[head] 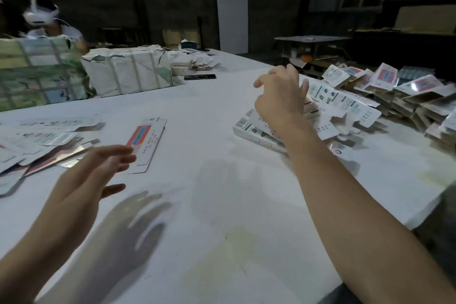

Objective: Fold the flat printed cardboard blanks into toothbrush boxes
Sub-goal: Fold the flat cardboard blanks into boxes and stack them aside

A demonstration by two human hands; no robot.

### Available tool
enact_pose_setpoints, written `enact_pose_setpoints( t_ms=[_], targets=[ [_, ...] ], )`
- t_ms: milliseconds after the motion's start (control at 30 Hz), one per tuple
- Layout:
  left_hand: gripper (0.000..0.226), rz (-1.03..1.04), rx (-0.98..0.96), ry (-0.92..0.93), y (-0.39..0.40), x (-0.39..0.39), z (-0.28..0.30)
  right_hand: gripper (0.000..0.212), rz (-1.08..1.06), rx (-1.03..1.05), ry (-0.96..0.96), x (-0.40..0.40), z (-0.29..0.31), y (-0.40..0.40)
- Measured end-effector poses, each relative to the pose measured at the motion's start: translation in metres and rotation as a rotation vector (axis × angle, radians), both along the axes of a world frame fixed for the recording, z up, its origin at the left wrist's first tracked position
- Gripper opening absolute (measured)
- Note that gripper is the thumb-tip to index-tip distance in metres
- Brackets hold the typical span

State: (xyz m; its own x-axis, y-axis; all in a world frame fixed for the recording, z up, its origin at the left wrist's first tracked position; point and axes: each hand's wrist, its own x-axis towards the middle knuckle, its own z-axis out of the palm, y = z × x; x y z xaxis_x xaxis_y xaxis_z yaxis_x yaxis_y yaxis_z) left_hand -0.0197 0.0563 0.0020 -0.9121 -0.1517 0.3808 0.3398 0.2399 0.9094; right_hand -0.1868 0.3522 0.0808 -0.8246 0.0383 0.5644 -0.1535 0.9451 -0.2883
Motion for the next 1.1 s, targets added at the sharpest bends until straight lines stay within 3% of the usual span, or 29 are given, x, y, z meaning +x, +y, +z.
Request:
enact_pose_setpoints(
  t_ms=[100, 167, 267, 367, 467, 567, 667, 767, 833, 933, 1100],
  targets=[
    [0.024, 0.078, -0.173, -0.029, 0.005, 0.007, 0.003, 0.025, 0.371, -0.209, 0.132, 0.032, 0.001, -0.041],
    [0.023, 0.178, -0.413, -0.084, 0.003, 0.006, -0.001, 0.018, 0.62, -0.403, -0.004, 0.056, -0.005, -0.07],
    [0.047, 0.26, -0.92, -0.158, -0.001, -0.003, -0.012, 0.017, 0.898, -0.651, -0.307, 0.084, -0.016, -0.1],
    [0.06, 0.196, -1.152, -0.462, 0.001, -0.019, -0.013, 0.019, 1.001, -0.782, -0.473, 0.095, -0.027, -0.115],
    [0.064, 0.207, -1.2, -0.514, 0.004, -0.027, -0.009, 0.019, 1.006, -0.851, -0.518, 0.097, -0.032, -0.118],
    [0.052, 0.332, -1.295, -0.243, 0.012, -0.017, -0.006, 0.022, 0.987, -0.958, -0.547, 0.096, -0.03, -0.117],
    [0.046, 0.458, -1.219, -0.1, 0.02, -0.008, -0.005, 0.026, 0.972, -1.051, -0.585, 0.095, -0.03, -0.116],
    [0.05, 0.535, -1.142, -0.217, 0.019, -0.009, -0.006, 0.029, 0.986, -1.11, -0.623, 0.096, -0.033, -0.117],
    [0.061, 0.473, -1.033, -0.375, 0.015, -0.011, -0.006, 0.03, 1.008, -1.182, -0.669, 0.097, -0.034, -0.118],
    [0.062, 0.397, -0.848, -0.38, 0.007, -0.011, -0.003, 0.031, 1.041, -1.321, -0.776, 0.097, -0.034, -0.119],
    [0.056, 0.408, -1.081, -0.269, 0.021, 0.001, 0.001, 0.032, 1.098, -1.537, -0.901, 0.095, -0.034, -0.118]
  ],
)
